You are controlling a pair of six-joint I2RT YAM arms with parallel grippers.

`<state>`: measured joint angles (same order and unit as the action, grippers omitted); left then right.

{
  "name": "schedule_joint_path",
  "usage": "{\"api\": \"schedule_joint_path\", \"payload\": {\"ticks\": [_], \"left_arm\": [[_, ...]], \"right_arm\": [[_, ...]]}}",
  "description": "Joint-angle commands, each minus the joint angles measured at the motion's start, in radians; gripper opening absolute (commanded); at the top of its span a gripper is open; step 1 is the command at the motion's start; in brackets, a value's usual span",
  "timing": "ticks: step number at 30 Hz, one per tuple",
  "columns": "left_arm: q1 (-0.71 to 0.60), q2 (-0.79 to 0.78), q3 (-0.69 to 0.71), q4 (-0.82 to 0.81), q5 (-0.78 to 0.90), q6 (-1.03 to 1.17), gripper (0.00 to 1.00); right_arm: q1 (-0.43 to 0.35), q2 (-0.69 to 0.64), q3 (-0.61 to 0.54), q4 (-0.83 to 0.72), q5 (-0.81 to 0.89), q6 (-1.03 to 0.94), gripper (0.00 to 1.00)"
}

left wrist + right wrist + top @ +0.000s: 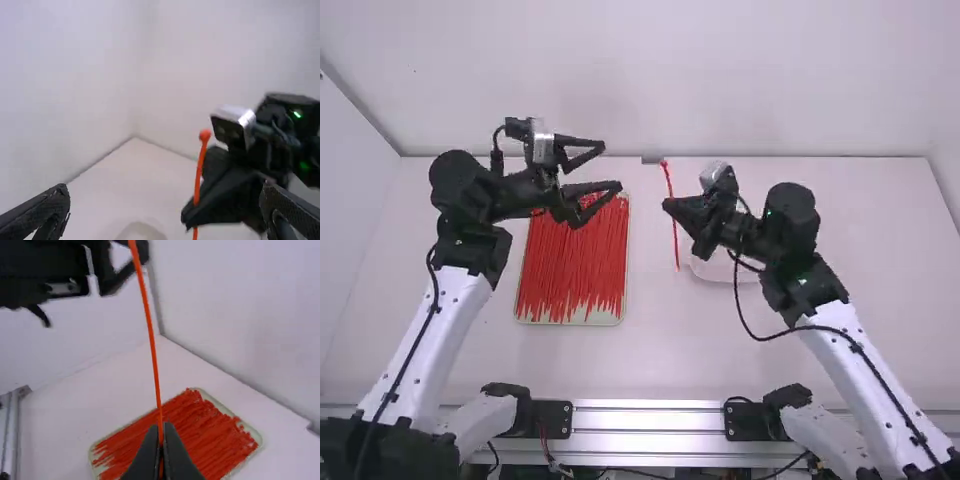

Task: Fasten the cable tie

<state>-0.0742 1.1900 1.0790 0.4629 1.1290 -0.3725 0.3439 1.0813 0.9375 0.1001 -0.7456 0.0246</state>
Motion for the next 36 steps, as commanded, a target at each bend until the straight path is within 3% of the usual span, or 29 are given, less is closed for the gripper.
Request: {"api": "schedule_joint_path", "payload": {"ticks": [1, 7, 14, 19, 25, 30, 34, 36], "left_arm": [[-0.003, 0.026, 0.039, 0.064, 0.210, 0.021, 0.99], [-0.008, 0.065, 0.042, 0.318, 0.201, -0.220, 0.99], [-0.047, 0.075, 0.042, 0.417, 0.189, -0.267, 0.99], [-0.063, 0.077, 0.065, 0.352, 0.153, -0.266, 0.99], [-0.063, 0.108, 0.114, 0.311, 0.222, -0.209, 1.00], [-0.070, 0.144, 0.138, 0.274, 0.225, -0.208, 0.84], [-0.099, 0.167, 0.138, 0.271, 0.225, -0.207, 0.82], [-0.113, 0.176, 0.138, 0.270, 0.226, -0.207, 0.75]], "right_arm": [[-0.053, 0.018, 0.030, 0.047, -0.263, 0.019, 0.00], [-0.103, 0.104, 0.030, 0.288, -0.448, 0.182, 0.00], [-0.042, 0.204, 0.030, 0.511, -0.470, 0.338, 0.00], [0.005, 0.236, 0.030, 0.540, -0.469, 0.353, 0.00], [0.037, 0.237, 0.030, 0.525, -0.466, 0.353, 0.00], [0.037, 0.237, 0.030, 0.523, -0.466, 0.354, 0.00], [0.037, 0.237, 0.030, 0.525, -0.465, 0.354, 0.00], [0.037, 0.237, 0.030, 0.525, -0.465, 0.354, 0.00]]}}
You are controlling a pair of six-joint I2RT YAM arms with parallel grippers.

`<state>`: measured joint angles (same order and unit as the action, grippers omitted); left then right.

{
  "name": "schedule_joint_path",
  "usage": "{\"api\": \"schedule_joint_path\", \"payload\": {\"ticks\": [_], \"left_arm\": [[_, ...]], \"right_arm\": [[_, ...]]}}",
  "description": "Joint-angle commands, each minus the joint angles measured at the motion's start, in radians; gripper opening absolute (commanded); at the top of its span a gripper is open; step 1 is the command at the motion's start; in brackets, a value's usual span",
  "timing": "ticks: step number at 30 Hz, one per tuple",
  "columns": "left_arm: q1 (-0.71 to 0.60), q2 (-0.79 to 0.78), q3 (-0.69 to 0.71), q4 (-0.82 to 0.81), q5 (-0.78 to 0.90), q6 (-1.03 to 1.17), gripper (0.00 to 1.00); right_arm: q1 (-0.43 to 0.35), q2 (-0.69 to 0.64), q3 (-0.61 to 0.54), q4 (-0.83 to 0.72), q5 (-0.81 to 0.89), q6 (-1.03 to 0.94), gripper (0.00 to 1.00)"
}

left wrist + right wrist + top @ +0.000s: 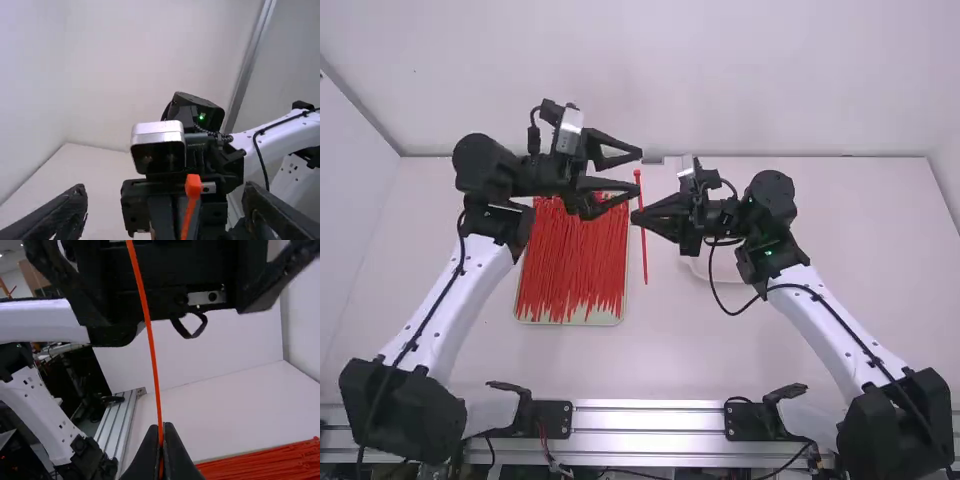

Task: Fasten the cable tie

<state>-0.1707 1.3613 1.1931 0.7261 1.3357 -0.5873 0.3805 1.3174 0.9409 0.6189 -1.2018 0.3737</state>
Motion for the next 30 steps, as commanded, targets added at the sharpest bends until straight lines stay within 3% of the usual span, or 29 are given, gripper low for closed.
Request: {"api": "schedule_joint_path", "payload": {"ticks": [1, 7, 15, 18, 26, 27, 30], "left_arm": [[-0.024, 0.011, 0.024, 0.007, 0.019, 0.008, 0.70], [-0.039, 0.027, 0.024, 0.003, 0.045, 0.034, 0.32], [-0.031, 0.027, 0.019, -0.011, 0.044, 0.034, 0.15], [-0.037, 0.027, 0.019, -0.012, 0.040, 0.034, 0.02], [-0.038, 0.027, 0.019, -0.013, 0.024, 0.034, 0.02], [-0.038, 0.027, 0.019, -0.018, 0.016, 0.034, 0.02], [-0.037, 0.027, 0.019, -0.027, 0.007, 0.040, 0.02]], "right_arm": [[0.000, 0.001, 0.026, 0.006, -0.009, 0.005, 0.00], [-0.002, 0.001, 0.026, 0.006, -0.005, 0.004, 0.00], [-0.028, 0.001, 0.026, 0.003, -0.006, 0.005, 0.00], [-0.034, 0.001, 0.026, 0.004, -0.006, 0.021, 0.00], [-0.034, 0.001, 0.026, 0.003, -0.010, 0.019, 0.00], [-0.034, 0.001, 0.026, 0.003, -0.010, 0.018, 0.03], [-0.032, 0.002, 0.026, -0.009, -0.010, 0.003, 0.38]]}}
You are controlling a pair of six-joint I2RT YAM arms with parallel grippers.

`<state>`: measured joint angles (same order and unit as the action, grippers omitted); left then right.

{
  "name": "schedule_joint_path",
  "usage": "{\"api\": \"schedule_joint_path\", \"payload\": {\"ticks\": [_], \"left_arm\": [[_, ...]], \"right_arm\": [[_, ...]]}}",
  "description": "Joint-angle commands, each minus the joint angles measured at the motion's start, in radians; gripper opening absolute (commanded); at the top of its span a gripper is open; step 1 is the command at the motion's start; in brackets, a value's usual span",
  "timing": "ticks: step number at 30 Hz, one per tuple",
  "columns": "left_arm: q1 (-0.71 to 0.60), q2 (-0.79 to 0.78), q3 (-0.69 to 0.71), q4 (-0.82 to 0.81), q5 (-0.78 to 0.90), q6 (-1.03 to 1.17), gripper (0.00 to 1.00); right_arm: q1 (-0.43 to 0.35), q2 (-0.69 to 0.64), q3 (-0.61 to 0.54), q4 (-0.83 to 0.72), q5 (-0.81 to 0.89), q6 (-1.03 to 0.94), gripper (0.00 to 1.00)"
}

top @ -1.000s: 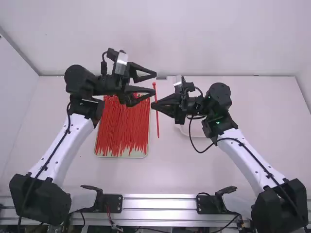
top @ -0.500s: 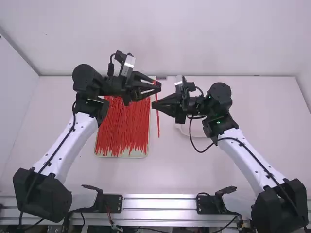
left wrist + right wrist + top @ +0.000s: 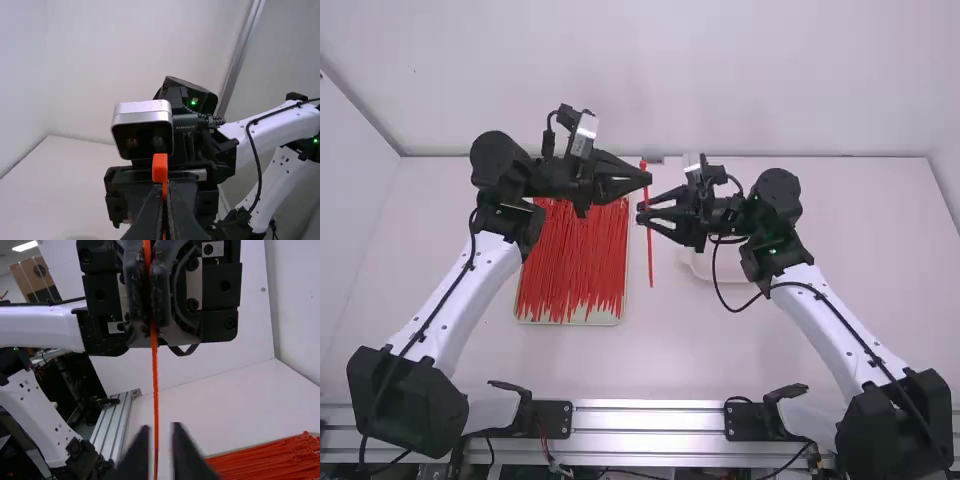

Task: Fasten the cable tie

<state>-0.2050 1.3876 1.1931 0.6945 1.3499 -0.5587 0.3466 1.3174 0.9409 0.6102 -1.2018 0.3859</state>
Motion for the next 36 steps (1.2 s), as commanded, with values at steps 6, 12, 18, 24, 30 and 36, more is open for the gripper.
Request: {"api": "schedule_joint_path", "payload": {"ticks": [6, 12, 18, 24, 30, 36], "left_arm": [[0.024, 0.002, 0.019, -0.035, -0.024, 0.034, 0.02], [0.043, 0.003, 0.019, -0.188, -0.138, 0.127, 0.02], [0.040, 0.010, 0.019, -0.332, -0.265, 0.219, 0.02], [0.069, 0.063, 0.020, -0.269, -0.274, 0.181, 0.02], [0.106, 0.140, 0.020, -0.176, -0.258, 0.068, 0.02], [0.134, 0.224, 0.056, -0.147, -0.232, -0.060, 0.02]], "right_arm": [[-0.002, 0.001, 0.026, -0.130, -0.002, -0.136, 0.99], [-0.040, 0.001, 0.026, -0.286, -0.016, -0.323, 0.99], [-0.087, 0.001, 0.026, -0.363, -0.167, -0.557, 0.99], [-0.140, 0.001, 0.026, -0.478, -0.270, -0.785, 0.99], [-0.176, 0.002, 0.026, -0.583, -0.191, -0.788, 0.99], [-0.189, 0.001, -0.007, -0.644, -0.203, -1.026, 0.99]]}}
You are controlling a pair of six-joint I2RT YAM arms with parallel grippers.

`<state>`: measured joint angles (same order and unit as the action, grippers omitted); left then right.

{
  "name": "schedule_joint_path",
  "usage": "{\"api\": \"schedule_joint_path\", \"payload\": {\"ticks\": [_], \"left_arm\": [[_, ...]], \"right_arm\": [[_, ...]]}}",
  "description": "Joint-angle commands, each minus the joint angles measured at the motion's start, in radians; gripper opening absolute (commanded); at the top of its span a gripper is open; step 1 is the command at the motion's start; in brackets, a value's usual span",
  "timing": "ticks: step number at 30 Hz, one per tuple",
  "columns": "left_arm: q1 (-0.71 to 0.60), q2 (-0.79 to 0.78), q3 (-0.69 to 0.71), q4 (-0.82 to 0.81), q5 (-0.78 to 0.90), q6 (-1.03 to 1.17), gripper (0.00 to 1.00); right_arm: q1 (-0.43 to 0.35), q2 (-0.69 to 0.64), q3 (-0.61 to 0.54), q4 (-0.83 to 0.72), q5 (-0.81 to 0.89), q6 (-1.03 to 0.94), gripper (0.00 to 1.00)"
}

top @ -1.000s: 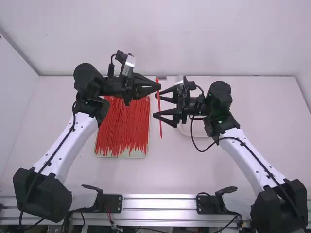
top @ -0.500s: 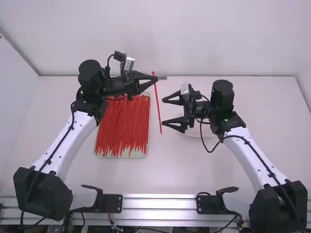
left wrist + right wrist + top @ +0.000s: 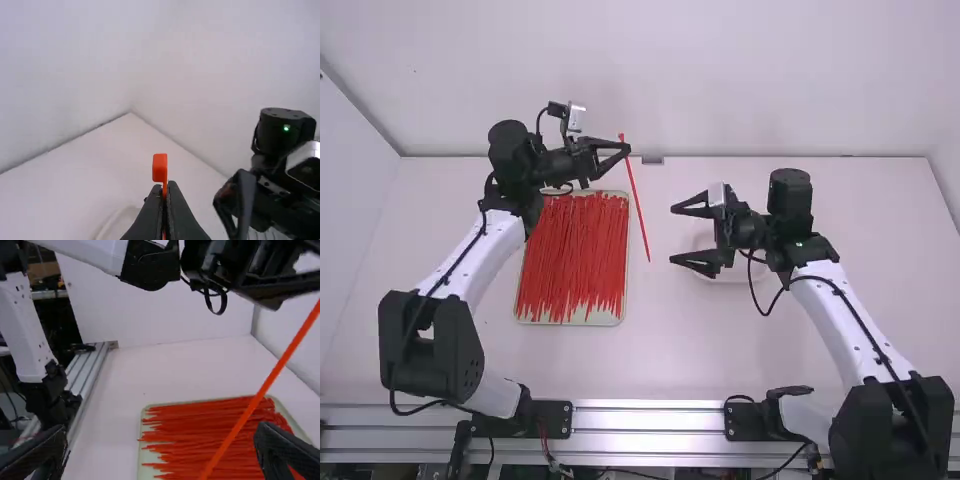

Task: Fasten the cable tie

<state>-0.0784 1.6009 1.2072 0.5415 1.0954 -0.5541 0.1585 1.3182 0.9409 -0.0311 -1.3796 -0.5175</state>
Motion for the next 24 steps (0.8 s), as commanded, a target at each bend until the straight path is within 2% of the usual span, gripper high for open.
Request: {"api": "schedule_joint_path", "payload": {"ticks": [1, 7, 11, 13, 16, 21, 24], "left_arm": [[0.008, 0.021, 0.054, -0.018, 0.023, -0.085, 0.02], [0.004, 0.030, 0.105, -0.232, 0.030, -0.113, 0.02], [0.006, 0.027, 0.112, -0.244, 0.127, -0.208, 0.02], [0.005, 0.024, 0.112, -0.229, 0.210, -0.380, 0.02], [0.006, 0.024, 0.112, -0.236, 0.254, -0.526, 0.02], [0.006, 0.024, 0.112, -0.258, 0.255, -0.561, 0.02], [0.006, 0.024, 0.112, -0.280, 0.255, -0.614, 0.02]], "right_arm": [[0.001, 0.000, -0.016, -0.003, -0.060, -0.193, 0.99], [0.003, 0.000, -0.060, -0.004, -0.181, -0.563, 0.99], [0.006, 0.000, -0.082, -0.003, -0.181, -0.700, 0.99], [0.005, 0.000, -0.103, 0.014, -0.181, -0.843, 0.99], [0.006, 0.000, -0.128, 0.053, -0.181, -0.988, 0.99], [0.031, 0.000, -0.171, 0.100, -0.182, -1.331, 0.99], [0.048, 0.000, -0.184, 0.113, -0.181, -1.411, 0.99]]}}
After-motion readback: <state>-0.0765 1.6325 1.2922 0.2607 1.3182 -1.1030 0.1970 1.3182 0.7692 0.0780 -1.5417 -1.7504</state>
